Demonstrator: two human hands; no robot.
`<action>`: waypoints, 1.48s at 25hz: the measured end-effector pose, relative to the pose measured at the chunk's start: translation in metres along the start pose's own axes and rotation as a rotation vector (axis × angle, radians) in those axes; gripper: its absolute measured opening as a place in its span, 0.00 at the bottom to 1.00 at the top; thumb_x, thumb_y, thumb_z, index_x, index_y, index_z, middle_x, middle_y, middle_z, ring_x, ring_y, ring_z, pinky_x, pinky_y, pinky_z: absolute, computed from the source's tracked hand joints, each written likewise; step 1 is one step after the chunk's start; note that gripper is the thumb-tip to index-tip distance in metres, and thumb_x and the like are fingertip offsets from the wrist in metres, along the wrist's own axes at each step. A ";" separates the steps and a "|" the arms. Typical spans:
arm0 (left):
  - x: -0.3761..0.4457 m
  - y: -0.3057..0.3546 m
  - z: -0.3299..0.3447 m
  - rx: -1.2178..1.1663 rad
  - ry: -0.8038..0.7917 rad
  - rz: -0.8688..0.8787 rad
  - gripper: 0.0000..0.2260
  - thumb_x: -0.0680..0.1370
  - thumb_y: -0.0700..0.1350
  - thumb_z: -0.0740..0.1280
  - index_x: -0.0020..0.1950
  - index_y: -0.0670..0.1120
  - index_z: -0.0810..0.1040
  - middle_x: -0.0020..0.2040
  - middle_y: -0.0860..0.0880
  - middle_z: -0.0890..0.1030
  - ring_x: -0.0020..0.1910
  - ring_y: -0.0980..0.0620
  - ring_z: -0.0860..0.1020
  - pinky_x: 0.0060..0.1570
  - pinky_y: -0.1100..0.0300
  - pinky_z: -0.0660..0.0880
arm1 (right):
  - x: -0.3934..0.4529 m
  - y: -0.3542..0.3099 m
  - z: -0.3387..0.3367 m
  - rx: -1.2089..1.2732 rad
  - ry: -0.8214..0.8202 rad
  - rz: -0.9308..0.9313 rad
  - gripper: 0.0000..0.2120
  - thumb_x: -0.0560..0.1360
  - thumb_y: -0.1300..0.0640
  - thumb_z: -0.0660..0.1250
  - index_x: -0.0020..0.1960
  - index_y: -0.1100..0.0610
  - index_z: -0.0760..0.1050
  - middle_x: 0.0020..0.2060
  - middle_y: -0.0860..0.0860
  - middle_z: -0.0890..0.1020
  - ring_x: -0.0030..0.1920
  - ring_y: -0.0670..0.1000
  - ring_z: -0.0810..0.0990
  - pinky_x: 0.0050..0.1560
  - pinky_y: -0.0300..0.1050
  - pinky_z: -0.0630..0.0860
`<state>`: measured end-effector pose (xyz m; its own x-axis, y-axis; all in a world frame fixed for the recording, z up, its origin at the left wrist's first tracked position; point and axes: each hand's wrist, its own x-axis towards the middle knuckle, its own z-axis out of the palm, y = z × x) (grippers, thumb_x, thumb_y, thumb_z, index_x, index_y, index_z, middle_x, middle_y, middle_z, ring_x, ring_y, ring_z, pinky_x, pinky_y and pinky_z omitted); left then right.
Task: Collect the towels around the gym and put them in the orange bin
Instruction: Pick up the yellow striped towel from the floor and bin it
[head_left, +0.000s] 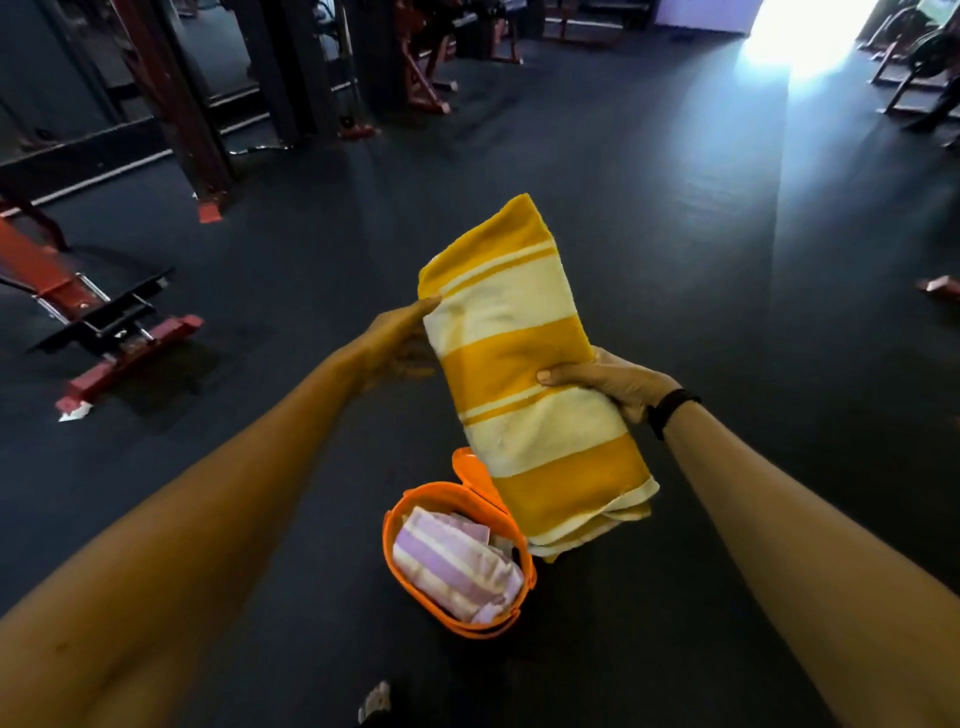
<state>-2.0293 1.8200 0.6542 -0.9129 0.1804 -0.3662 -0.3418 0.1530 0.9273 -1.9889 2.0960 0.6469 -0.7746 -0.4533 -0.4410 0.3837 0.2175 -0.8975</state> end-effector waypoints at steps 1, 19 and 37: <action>0.010 -0.012 -0.009 0.059 0.028 -0.023 0.25 0.76 0.60 0.64 0.66 0.45 0.73 0.60 0.42 0.79 0.55 0.44 0.80 0.55 0.46 0.78 | 0.010 0.006 -0.003 -0.032 0.006 0.052 0.49 0.45 0.39 0.83 0.63 0.42 0.69 0.57 0.48 0.81 0.56 0.54 0.81 0.54 0.57 0.78; 0.249 -0.361 -0.119 0.949 -0.406 -0.147 0.14 0.77 0.51 0.67 0.59 0.45 0.77 0.54 0.45 0.82 0.54 0.46 0.80 0.55 0.52 0.76 | 0.301 0.330 0.037 -0.350 -0.036 0.671 0.42 0.65 0.47 0.77 0.75 0.50 0.62 0.70 0.46 0.68 0.68 0.51 0.69 0.69 0.51 0.66; 0.371 -0.720 -0.050 1.496 -0.713 0.174 0.52 0.58 0.83 0.48 0.72 0.62 0.26 0.76 0.47 0.30 0.76 0.42 0.33 0.70 0.31 0.41 | 0.400 0.700 0.132 -0.905 0.328 0.466 0.58 0.57 0.16 0.46 0.76 0.45 0.32 0.76 0.58 0.35 0.74 0.68 0.33 0.68 0.76 0.45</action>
<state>-2.1329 1.7283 -0.1454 -0.4924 0.6071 -0.6236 0.6318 0.7422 0.2236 -1.9639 1.9528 -0.1567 -0.7971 0.0649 -0.6004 0.2650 0.9310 -0.2512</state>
